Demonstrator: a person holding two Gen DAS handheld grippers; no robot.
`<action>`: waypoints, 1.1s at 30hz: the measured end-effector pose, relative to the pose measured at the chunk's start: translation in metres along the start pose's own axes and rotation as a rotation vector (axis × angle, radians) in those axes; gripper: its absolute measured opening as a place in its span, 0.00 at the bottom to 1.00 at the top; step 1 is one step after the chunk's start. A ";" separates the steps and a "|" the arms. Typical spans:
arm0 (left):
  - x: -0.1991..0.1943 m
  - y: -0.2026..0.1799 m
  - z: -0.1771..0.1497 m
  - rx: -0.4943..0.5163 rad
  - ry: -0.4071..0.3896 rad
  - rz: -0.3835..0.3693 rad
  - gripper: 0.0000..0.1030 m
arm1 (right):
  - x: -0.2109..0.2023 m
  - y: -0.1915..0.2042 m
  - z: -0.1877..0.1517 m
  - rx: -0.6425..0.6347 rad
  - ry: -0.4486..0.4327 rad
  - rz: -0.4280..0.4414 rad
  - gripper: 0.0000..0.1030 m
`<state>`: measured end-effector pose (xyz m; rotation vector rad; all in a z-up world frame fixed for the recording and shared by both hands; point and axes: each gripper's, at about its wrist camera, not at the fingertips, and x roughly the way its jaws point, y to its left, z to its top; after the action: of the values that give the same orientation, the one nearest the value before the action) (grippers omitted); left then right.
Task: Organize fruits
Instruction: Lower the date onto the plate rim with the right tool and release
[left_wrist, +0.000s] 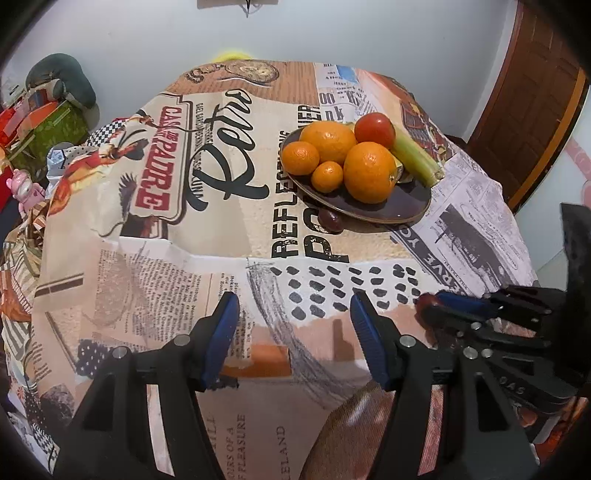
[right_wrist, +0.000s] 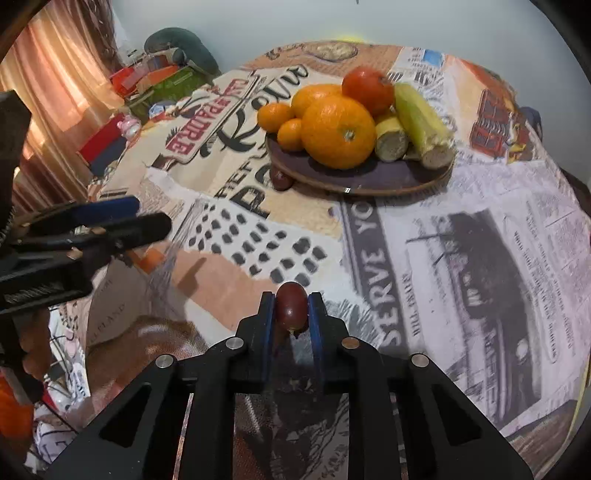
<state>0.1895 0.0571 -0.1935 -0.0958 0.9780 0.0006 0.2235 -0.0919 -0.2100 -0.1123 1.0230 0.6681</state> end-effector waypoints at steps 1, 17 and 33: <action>0.003 -0.001 0.002 0.002 0.003 -0.001 0.60 | -0.001 -0.001 0.002 0.003 -0.008 0.001 0.16; 0.067 -0.018 0.044 0.002 0.056 -0.065 0.46 | -0.021 -0.046 0.037 0.060 -0.133 -0.069 0.16; 0.090 -0.028 0.054 0.062 0.026 -0.058 0.22 | -0.009 -0.058 0.045 0.078 -0.130 -0.059 0.16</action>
<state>0.2861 0.0293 -0.2356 -0.0678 1.0002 -0.0843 0.2877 -0.1250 -0.1911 -0.0300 0.9156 0.5740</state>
